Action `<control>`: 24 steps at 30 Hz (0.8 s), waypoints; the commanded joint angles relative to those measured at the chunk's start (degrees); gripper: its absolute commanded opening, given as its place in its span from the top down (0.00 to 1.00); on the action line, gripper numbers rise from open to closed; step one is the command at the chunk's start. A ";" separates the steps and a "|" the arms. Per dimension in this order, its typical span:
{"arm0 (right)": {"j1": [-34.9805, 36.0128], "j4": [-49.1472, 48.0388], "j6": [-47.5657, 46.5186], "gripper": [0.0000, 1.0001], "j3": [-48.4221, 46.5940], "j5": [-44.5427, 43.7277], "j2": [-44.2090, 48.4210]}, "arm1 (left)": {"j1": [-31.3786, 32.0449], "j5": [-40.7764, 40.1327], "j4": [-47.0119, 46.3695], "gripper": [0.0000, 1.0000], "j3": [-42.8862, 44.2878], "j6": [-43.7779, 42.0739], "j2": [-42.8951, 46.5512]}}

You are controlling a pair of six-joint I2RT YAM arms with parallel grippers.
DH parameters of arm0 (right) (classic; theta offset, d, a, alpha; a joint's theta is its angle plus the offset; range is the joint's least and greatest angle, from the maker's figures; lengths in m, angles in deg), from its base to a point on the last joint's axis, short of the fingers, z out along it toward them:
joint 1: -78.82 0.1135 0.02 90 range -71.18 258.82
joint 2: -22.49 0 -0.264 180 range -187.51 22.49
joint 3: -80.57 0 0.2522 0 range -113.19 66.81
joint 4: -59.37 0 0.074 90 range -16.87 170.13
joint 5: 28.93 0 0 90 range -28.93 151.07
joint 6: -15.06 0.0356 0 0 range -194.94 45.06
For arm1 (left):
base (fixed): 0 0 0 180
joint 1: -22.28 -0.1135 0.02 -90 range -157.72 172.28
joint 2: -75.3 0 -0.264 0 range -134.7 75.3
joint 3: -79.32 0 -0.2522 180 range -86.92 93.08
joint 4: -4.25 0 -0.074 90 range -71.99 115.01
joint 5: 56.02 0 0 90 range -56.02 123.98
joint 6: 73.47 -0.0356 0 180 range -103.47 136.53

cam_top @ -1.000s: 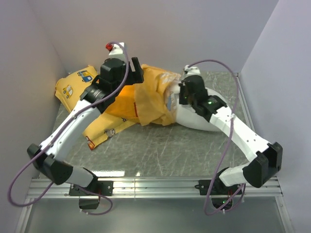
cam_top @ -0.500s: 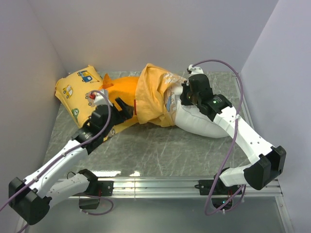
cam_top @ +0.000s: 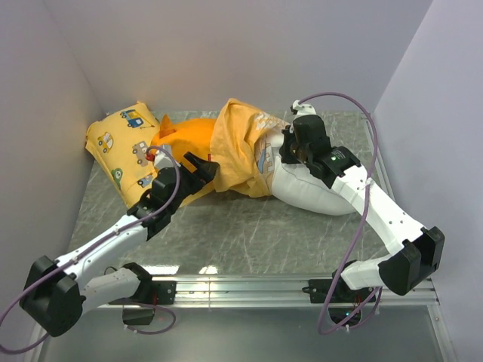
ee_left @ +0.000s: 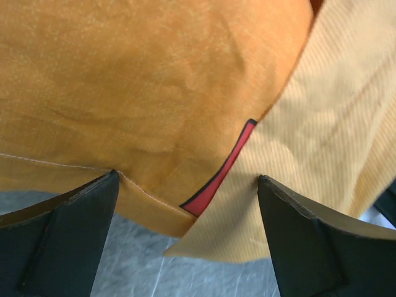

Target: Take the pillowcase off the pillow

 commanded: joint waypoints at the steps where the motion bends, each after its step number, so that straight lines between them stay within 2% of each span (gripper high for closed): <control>1: -0.03 -7.91 0.87 1.00 -4.35 -0.52 3.49 | 0.15 -2.79 -7.27 0.01 2.02 2.14 -2.41; 4: -0.11 -7.65 0.70 1.00 -4.70 -0.96 4.02 | 0.06 -6.47 -7.37 0.12 3.78 1.71 -2.85; 7: -0.38 -7.21 0.35 1.00 -4.88 -1.75 4.63 | -0.90 -8.41 -5.53 0.45 6.58 0.13 -2.06; 8: -0.47 -7.12 0.26 1.00 -4.88 -1.93 4.72 | -1.86 -8.59 -4.65 0.63 7.47 -0.83 -1.89; 10: -0.64 -7.03 -0.01 1.00 -4.88 -2.19 5.34 | -3.36 -7.90 -3.16 0.80 9.58 -2.59 -1.71; 11: -0.99 -6.94 -0.01 1.00 -5.05 -2.19 5.51 | -5.02 -6.93 -2.80 0.93 10.20 -3.30 -1.53; 13: -1.08 -6.86 -0.10 1.00 -5.05 -2.19 6.04 | -7.14 -5.79 -1.57 0.99 12.12 -4.70 -1.53; 16: -1.52 -6.51 -0.18 1.00 -5.58 -2.37 6.31 | -10.83 -2.80 -0.34 0.99 14.06 -5.59 -1.27; 17: -1.61 -6.42 -0.18 1.00 -5.84 -2.19 6.30 | -11.45 -1.31 0.97 0.94 14.51 -5.76 -1.10; 18: -1.52 -6.42 -0.27 1.00 -5.93 -2.10 6.22 | -11.45 -0.60 1.85 0.83 15.03 -5.85 -0.92; 19: -1.70 -6.42 -0.27 1.00 -5.93 -2.10 6.22 | -11.37 0.19 2.56 0.56 15.38 -5.94 -0.66; 22: -1.70 -6.42 -0.18 1.00 -6.02 -2.19 5.95 | -9.79 1.68 3.63 0.17 11.20 -2.80 1.71; 24: -1.70 -6.42 0.08 1.00 -6.19 -1.84 5.78 | -8.91 3.61 1.09 0.10 7.23 -0.51 4.52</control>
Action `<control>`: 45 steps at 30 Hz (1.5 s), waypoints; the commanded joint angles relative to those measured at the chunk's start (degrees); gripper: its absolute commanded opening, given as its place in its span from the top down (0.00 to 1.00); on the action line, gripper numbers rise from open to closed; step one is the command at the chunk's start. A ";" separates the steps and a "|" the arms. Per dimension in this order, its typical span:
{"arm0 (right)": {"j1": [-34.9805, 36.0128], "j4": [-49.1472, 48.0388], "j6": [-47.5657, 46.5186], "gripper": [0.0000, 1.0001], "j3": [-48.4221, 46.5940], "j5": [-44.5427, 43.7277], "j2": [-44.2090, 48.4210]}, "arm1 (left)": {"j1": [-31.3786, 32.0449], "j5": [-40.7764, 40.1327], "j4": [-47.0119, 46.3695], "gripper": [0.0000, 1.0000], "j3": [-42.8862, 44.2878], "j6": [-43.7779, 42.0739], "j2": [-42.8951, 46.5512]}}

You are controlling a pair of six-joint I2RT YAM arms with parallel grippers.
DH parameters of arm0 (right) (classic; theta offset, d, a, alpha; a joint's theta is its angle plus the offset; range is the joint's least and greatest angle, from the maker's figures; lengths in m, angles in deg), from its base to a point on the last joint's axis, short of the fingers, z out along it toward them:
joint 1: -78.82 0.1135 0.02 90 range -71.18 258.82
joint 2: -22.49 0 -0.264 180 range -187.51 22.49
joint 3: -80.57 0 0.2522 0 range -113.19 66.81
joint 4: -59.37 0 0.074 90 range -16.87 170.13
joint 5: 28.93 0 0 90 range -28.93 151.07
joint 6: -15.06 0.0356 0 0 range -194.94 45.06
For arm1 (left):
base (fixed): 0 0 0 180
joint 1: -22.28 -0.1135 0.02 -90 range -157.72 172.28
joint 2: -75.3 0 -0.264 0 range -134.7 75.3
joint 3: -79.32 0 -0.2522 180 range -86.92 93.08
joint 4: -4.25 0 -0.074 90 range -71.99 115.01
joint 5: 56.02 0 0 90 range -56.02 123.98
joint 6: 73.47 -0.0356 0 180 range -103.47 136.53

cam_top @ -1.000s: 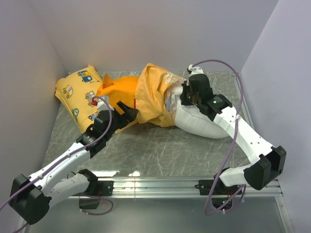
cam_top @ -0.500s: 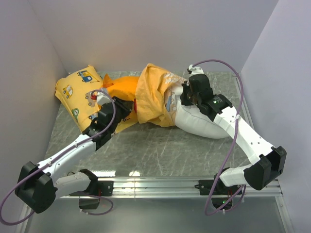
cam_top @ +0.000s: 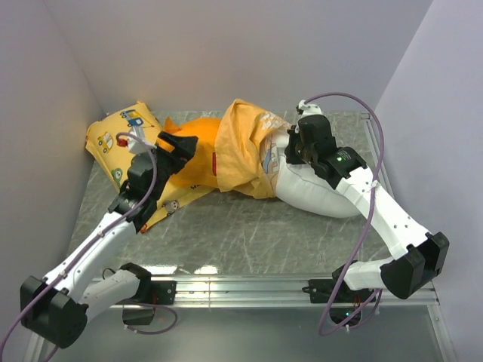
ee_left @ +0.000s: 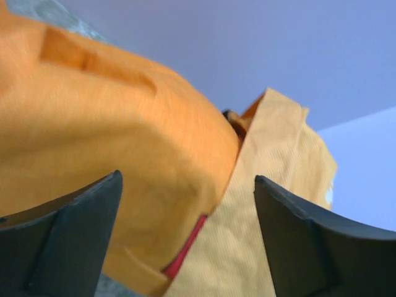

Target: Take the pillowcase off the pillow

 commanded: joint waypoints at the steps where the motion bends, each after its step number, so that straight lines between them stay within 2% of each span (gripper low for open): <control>1: -0.37 -8.78 0.17 1.00 -5.93 -1.10 4.09 | 1.58 4.84 -1.72 0.05 -7.22 4.77 4.22; 5: -0.37 -8.51 0.26 1.00 -6.90 -0.83 4.18 | 5.27 5.64 -6.38 0.01 -13.39 7.86 4.50; 12: -0.36 -7.90 0.08 1.00 -6.64 -1.36 4.36 | 6.51 8.72 -17.28 0.01 -20.69 13.40 0.19; 17: -0.45 -7.99 0.17 1.00 -6.02 -1.27 4.27 | 6.60 7.40 -24.56 0.01 -20.00 13.14 -3.84; 25: -0.37 -7.72 -0.27 1.00 -6.20 -1.62 5.06 | 4.58 6.43 -31.26 0.01 -16.39 12.52 -10.01; 26: -0.45 -7.55 -0.62 1.00 -6.20 -1.62 5.23 | 4.32 6.43 -31.52 0.03 -16.30 12.26 -9.75; 29: -0.45 -7.63 -1.06 1.00 -5.58 -2.41 5.94 | 3.61 5.47 -28.99 0.24 -14.73 10.33 -7.21; 30: -0.45 -7.72 -1.15 1.00 -5.32 -2.94 6.03 | 3.44 4.07 -26.28 0.48 -14.29 8.93 -6.24; 32: -0.63 -7.81 -1.24 1.00 -5.06 -3.03 6.47 | 2.21 2.92 -22.93 0.70 -12.28 7.52 -3.78; 33: -0.80 -7.81 -1.15 1.00 -4.97 -2.86 6.47 | 1.51 2.57 -20.39 0.93 -11.39 5.94 -3.07; 34: -0.98 -7.90 -1.06 1.00 -4.88 -2.85 6.73 | -0.50 2.39 -18.10 1.00 -10.16 5.23 -2.63; 39: -2.29 -6.67 -0.36 1.00 -5.67 -4.17 6.82 | -9.29 2.30 -10.27 1.00 -0.67 0.14 -2.98; 40: -2.99 -6.15 -0.01 1.00 -5.76 -4.17 7.17 | -12.97 2.39 -9.21 1.00 0.56 -0.83 -3.59; 41: -5.00 -5.79 0.34 1.00 -5.84 -4.08 7.34 | -14.92 2.65 -7.90 0.99 3.70 -1.97 -3.94; 42: -6.24 -5.35 0.69 1.00 -6.19 -3.82 7.43 | -19.46 3.00 -6.32 1.00 5.65 -2.24 -4.82; 45: -11.95 -4.03 2.89 1.00 -6.37 -0.66 8.57 | -25.72 3.62 -3.66 0.99 10.76 -3.56 -4.74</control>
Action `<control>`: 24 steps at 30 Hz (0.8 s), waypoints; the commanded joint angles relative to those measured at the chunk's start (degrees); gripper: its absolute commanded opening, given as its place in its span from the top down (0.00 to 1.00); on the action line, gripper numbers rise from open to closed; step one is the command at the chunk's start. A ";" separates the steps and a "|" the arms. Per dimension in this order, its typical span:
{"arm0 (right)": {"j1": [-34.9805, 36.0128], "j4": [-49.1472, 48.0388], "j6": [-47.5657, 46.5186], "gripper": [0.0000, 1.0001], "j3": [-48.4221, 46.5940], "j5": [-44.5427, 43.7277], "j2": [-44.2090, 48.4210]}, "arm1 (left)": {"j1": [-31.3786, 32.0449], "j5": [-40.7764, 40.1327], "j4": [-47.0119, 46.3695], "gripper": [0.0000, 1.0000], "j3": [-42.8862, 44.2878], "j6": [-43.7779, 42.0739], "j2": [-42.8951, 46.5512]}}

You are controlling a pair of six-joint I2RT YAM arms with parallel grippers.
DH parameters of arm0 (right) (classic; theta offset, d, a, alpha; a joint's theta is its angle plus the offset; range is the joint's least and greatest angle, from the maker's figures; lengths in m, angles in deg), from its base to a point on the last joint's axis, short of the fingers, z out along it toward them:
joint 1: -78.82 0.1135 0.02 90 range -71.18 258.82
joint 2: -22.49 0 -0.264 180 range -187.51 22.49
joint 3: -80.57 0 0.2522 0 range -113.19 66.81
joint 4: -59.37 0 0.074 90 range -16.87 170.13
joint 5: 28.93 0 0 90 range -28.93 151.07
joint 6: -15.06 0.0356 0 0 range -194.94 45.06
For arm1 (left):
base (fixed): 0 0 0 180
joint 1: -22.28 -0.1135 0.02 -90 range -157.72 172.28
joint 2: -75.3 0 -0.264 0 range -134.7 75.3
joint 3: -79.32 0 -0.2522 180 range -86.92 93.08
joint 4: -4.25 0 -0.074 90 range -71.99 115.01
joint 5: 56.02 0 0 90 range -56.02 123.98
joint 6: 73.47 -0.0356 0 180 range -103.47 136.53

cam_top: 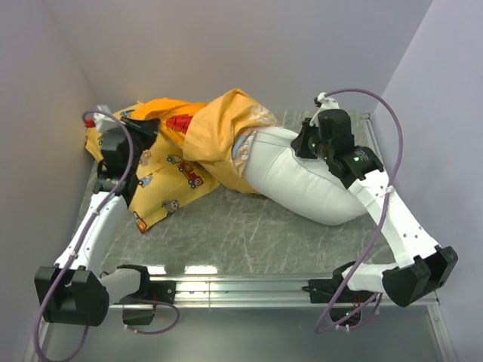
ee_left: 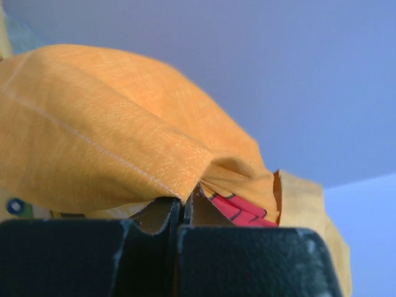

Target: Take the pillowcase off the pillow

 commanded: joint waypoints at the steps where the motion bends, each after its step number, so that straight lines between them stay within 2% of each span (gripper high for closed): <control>1: -8.09 -4.67 1.45 1.00 -4.78 -5.79 6.25 | -11.11 -7.51 1.01 0.99 7.22 -5.24 1.55; 6: -9.77 -4.84 1.54 1.00 -1.28 -4.21 10.65 | -12.28 -7.08 7.86 0.99 17.86 -12.45 6.37; 16: -9.42 -6.24 1.54 1.00 4.80 0.62 11.19 | -7.71 4.43 19.54 0.99 18.04 -17.47 24.41; 20: -8.72 -6.77 1.89 1.00 3.32 0.97 7.95 | -7.80 5.50 23.33 1.00 18.22 -17.20 24.24; 24: -8.01 -6.77 1.54 1.00 -1.16 2.03 -4.32 | -7.71 6.90 23.25 0.99 17.78 -16.41 15.40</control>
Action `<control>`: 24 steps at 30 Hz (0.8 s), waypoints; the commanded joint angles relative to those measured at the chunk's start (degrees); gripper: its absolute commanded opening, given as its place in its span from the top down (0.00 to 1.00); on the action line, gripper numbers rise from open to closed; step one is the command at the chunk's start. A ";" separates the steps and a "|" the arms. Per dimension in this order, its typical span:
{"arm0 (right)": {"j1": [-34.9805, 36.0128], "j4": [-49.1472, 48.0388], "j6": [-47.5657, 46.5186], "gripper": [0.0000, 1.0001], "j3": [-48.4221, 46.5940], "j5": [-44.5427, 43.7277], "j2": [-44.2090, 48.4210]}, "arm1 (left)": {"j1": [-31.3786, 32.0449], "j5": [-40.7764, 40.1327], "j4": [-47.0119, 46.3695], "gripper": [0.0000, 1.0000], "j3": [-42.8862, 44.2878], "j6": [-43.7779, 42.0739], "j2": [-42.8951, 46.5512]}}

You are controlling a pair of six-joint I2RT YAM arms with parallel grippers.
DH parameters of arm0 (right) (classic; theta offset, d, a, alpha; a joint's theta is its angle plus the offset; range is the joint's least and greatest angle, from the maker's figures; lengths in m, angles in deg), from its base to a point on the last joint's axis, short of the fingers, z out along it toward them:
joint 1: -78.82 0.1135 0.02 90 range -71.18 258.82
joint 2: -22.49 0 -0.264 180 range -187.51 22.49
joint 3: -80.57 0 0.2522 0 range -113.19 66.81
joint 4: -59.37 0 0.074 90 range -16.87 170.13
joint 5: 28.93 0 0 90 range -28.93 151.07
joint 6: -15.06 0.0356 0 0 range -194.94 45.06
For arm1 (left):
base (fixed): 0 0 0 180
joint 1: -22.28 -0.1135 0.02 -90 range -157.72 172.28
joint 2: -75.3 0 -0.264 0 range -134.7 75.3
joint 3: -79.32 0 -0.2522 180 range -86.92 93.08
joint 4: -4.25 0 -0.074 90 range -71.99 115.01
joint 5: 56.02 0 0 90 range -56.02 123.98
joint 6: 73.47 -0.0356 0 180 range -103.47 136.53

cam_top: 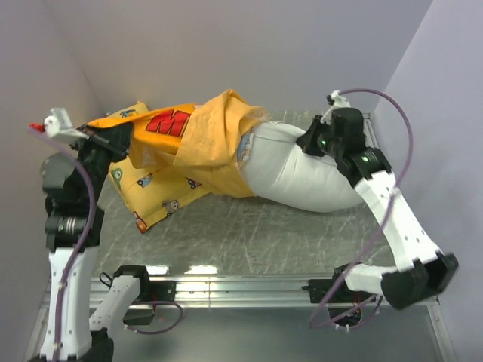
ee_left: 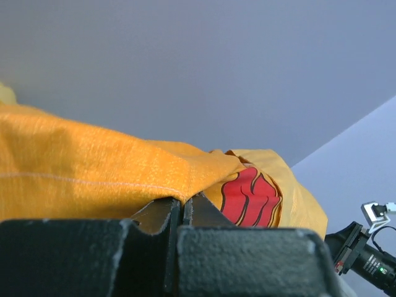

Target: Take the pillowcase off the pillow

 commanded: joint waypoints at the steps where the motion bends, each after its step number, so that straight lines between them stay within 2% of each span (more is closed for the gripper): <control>1: -0.85 -4.37 -1.43 1.00 -4.65 -6.10 -10.50 | -1.22 -3.58 -3.57 0.99 1.60 -0.98 -8.80; 4: -0.76 -5.25 -0.91 1.00 -7.28 -5.30 -19.91 | -1.13 -4.99 -6.38 0.99 0.11 -0.54 -15.05; 7: -0.67 -4.03 -0.03 0.90 -12.02 -5.21 -29.49 | -1.22 -7.61 -8.49 1.00 -1.03 -0.19 -19.80; 8: -0.58 -3.84 -0.02 0.74 -14.56 -5.22 -31.34 | -1.13 -7.98 -9.19 1.00 -1.12 -0.10 -21.03; 10: -0.49 -2.10 0.24 0.56 -17.73 -6.18 -34.95 | -1.04 -8.68 -9.28 0.99 -0.25 -0.19 -25.07; 11: -0.23 -1.91 0.15 0.42 -20.01 -6.45 -35.13 | -1.13 -8.60 -9.63 0.99 -0.16 -0.28 -26.21; 14: 0.12 0.29 -1.07 0.27 -25.72 -10.04 -32.78 | -1.13 -7.89 -12.00 0.94 -0.51 -0.28 -29.91; 17: 0.91 -1.29 -2.83 0.20 -27.32 -12.42 -28.29 | -0.78 -7.63 -13.59 0.93 -0.77 -0.97 -33.34; 21: 5.03 -5.07 -6.16 0.17 -23.82 -14.52 -18.63 | -0.52 -8.24 -13.95 0.93 -0.33 -0.98 -38.07; 24: 10.39 -7.27 -8.54 0.16 -17.24 -20.49 -13.44 | -0.52 -7.89 -14.47 0.94 -0.15 -0.45 -39.93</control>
